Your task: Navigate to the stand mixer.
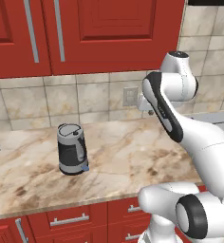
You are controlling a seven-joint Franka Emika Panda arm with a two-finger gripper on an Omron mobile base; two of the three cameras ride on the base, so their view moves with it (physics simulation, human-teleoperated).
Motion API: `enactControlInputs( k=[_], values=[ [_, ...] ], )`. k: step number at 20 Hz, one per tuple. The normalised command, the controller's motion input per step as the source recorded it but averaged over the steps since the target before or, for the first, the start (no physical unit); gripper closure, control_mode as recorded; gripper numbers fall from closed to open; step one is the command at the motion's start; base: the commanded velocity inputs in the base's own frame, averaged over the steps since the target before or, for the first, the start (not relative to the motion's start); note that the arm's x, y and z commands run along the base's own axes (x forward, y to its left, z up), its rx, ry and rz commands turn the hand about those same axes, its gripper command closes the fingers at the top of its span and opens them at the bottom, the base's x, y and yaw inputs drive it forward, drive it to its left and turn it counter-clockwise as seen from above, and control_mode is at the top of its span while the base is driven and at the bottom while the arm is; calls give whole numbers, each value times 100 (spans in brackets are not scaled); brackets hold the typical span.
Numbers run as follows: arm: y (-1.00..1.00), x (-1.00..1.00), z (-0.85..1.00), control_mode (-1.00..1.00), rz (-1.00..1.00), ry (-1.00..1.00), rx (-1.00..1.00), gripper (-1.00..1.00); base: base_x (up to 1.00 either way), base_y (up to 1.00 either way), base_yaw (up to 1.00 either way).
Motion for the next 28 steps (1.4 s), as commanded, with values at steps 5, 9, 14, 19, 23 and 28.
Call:
enactControlInputs(
  k=[5,9,14,19,23,28],
  values=[
    [0,0,0,100,0,0,0,-100,0,0,0],
    [0,0,0,100,0,0,0,-100,-55,-6,-1],
    [0,0,0,100,0,0,0,-100,-73,-8,-2],
    [0,0,0,100,0,0,0,-100,0,-7,-11],
    [0,0,0,100,0,0,0,-100,9,-45,-68],
    [0,0,0,100,0,0,0,-100,10,-47,-71]
  ],
)
